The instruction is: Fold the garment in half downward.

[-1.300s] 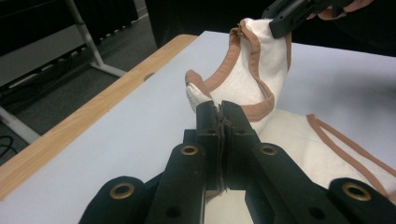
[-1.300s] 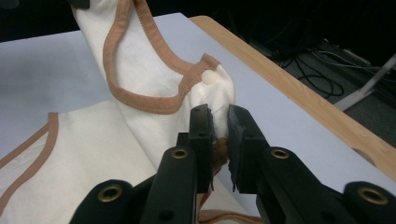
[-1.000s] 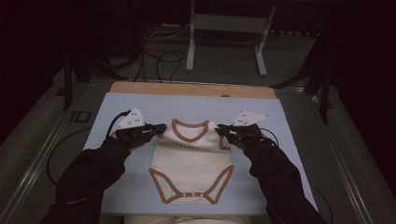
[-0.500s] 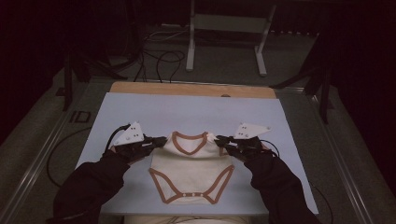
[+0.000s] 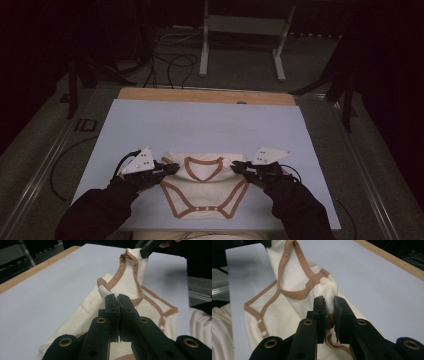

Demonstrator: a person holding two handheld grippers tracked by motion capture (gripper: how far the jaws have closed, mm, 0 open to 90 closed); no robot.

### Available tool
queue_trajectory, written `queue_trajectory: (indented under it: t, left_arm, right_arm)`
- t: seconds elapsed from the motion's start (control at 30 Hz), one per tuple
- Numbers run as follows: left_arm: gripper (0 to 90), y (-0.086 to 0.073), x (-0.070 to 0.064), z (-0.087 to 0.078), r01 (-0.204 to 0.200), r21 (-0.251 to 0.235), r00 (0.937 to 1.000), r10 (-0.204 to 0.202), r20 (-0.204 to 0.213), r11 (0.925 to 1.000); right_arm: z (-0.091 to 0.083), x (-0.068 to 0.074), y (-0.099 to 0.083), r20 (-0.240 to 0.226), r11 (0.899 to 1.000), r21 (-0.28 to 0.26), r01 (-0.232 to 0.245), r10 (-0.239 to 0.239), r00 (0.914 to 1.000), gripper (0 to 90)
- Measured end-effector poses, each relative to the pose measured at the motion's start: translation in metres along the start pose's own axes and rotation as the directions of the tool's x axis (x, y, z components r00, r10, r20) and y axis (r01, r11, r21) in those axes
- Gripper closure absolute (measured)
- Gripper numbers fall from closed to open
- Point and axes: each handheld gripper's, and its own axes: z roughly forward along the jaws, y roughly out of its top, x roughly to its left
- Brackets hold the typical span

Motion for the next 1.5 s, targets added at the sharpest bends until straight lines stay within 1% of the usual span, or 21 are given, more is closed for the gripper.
queue_trajectory:
  t: [0.17,0.23,0.37,0.5,0.53,0.57,0.63,0.67,0.73,0.87,1.0,1.03,1.17,1.2,1.3,1.33,1.37,1.4,1.43,1.47,1.5]
  left_arm:
    - [88.0,-0.008,-0.009,0.001,0.010,0.011,0.9995,-0.010,0.030,0.9999]
    - [88.0,-0.010,-0.009,0.001,0.011,0.013,0.9995,-0.011,0.030,0.9999]
    - [88.0,-0.022,-0.013,0.005,0.030,0.037,0.9977,-0.032,0.060,0.9989]
    - [87.9,-0.026,-0.017,0.007,0.023,0.049,0.9964,-0.026,0.080,0.9985]
    - [87.9,-0.030,-0.019,0.008,0.017,0.061,0.9953,-0.023,0.094,0.9980]
    - [87.9,-0.033,-0.021,0.009,0.028,0.058,0.9938,-0.034,0.106,0.9979]
    - [87.8,-0.035,-0.021,0.010,0.030,0.059,0.9929,-0.036,0.113,0.9978]
    - [87.8,-0.039,-0.023,0.011,0.030,0.064,0.9899,-0.039,0.136,0.9975]
    - [87.6,-0.045,-0.026,0.014,0.032,0.083,0.9869,-0.045,0.155,0.9960]
    - [87.3,-0.052,-0.028,0.017,0.031,0.104,0.9850,-0.048,0.166,0.9941]
    - [87.2,-0.055,-0.030,0.017,0.037,0.118,0.9836,-0.057,0.171,0.9924]
    - [87.2,-0.056,-0.031,0.016,0.035,0.123,0.9816,-0.058,0.182,0.9918]
    - [86.7,-0.058,-0.035,0.015,0.027,0.135,0.9784,-0.054,0.200,0.9905]
    - [86.7,-0.059,-0.039,0.015,0.013,0.144,0.9773,-0.043,0.208,0.9896]
    - [86.5,-0.060,-0.041,0.015,0.007,0.150,0.9760,-0.039,0.214,0.9886]
    - [86.2,-0.061,-0.042,0.015,0.005,0.155,0.9742,-0.039,0.222,0.9879]
    - [85.5,-0.062,-0.042,0.015,0.009,0.155,0.9708,-0.045,0.236,0.9880]
    - [82.7,-0.062,-0.043,0.015,0.010,0.154,0.9701,-0.047,0.238,0.9880]
    - [79.4,-0.062,-0.042,0.014,0.013,0.151,0.9671,-0.050,0.249,0.9884]
    - [72.4,-0.062,-0.042,0.014,0.015,0.144,0.9655,-0.052,0.255,0.9895]
    - [67.3,-0.062,-0.042,0.014,0.015,0.144,0.9655,-0.052,0.255,0.9895]
  right_arm:
    - [-0.004,0.009,-0.007,-0.014,1.000,0.000,-0.010,0.010,0.9999,81.2]
    - [-0.003,0.012,-0.009,-0.018,1.000,0.008,-0.016,0.016,0.9997,81.1]
    - [0.001,0.016,-0.022,-0.042,0.999,0.032,-0.031,0.032,0.9986,81.1]
    - [0.004,0.020,-0.029,-0.058,0.998,0.050,-0.032,0.035,0.9977,81.0]
    - [0.005,0.023,-0.032,-0.067,0.998,0.048,-0.041,0.044,0.9967,80.9]
    - [0.005,0.023,-0.033,-0.072,0.998,0.050,-0.041,0.044,0.9965,80.9]
    - [0.006,0.025,-0.035,-0.080,0.997,0.059,-0.046,0.050,0.9955,80.8]
    - [0.007,0.026,-0.036,-0.083,0.997,0.062,-0.043,0.048,0.9954,80.8]
    - [0.009,0.030,-0.043,-0.107,0.996,0.080,-0.043,0.051,0.9930,80.4]
    - [0.009,0.033,-0.050,-0.121,0.993,0.102,-0.059,0.071,0.9900,80.1]
    - [0.008,0.033,-0.053,-0.133,0.993,0.103,-0.065,0.079,0.9881,80.0]
    - [0.007,0.034,-0.055,-0.136,0.993,0.105,-0.060,0.074,0.9879,79.7]
    - [0.002,0.036,-0.058,-0.143,0.993,0.091,-0.073,0.085,0.9860,79.0]
    - [0.001,0.037,-0.058,-0.145,0.993,0.088,-0.078,0.090,0.9853,79.0]
    - [0.000,0.038,-0.059,-0.149,0.994,0.086,-0.067,0.079,0.9857,79.0]
    - [-0.001,0.040,-0.060,-0.156,0.994,0.084,-0.070,0.082,0.9843,78.4]
    - [-0.002,0.041,-0.060,-0.163,0.994,0.083,-0.074,0.087,0.9828,77.4]
    - [-0.002,0.042,-0.061,-0.169,0.994,0.084,-0.077,0.090,0.9814,72.6]
    - [-0.002,0.042,-0.062,-0.180,0.993,0.086,-0.078,0.092,0.9792,69.0]
    - [-0.001,0.042,-0.063,-0.191,0.994,0.082,-0.076,0.090,0.9774,63.9]
    - [-0.001,0.042,-0.063,-0.191,0.994,0.082,-0.076,0.090,0.9774,63.9]
